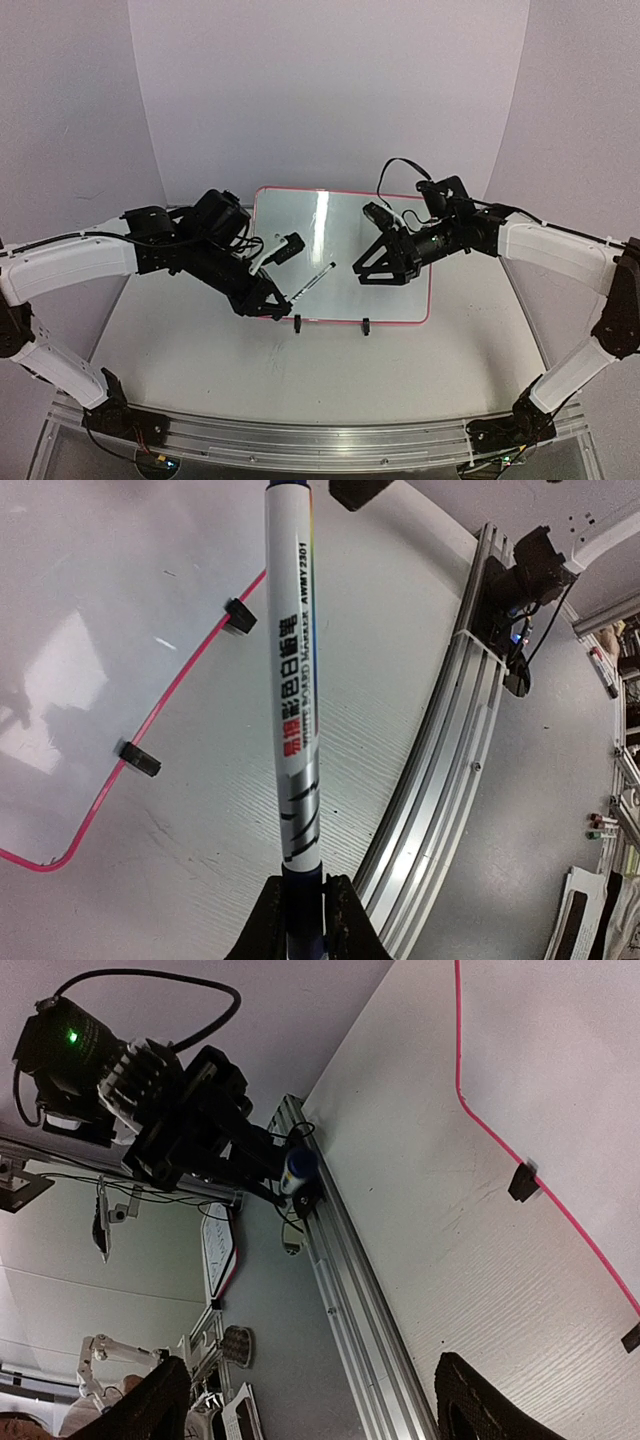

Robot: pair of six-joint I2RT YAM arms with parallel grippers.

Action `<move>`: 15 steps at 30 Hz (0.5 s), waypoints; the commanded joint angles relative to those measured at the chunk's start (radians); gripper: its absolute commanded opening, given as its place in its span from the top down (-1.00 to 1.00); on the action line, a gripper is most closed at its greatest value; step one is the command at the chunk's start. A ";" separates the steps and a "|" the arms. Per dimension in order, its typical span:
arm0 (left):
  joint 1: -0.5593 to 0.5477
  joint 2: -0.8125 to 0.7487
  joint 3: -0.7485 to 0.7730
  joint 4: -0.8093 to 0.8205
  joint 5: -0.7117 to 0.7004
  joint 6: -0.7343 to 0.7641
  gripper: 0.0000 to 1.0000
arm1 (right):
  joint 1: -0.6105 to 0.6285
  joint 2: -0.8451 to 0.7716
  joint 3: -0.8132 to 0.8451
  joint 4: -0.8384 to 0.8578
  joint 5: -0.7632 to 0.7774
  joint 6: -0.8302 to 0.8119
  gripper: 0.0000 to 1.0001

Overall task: Write a sentence on the whiteboard
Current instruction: Pass from the left arm to the right

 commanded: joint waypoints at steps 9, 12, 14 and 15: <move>-0.094 0.144 0.180 -0.054 0.092 0.073 1.00 | 0.058 0.038 0.001 -0.005 -0.040 -0.046 -0.42; -0.094 0.149 0.198 -0.069 0.107 0.116 1.00 | 0.087 0.056 0.010 -0.006 -0.047 -0.049 -0.29; -0.094 0.152 0.203 -0.072 0.124 0.124 1.00 | 0.093 0.069 0.020 -0.005 -0.057 -0.048 -0.25; -0.094 0.153 0.207 -0.075 0.133 0.129 1.00 | 0.097 0.076 0.025 -0.006 -0.063 -0.047 -0.19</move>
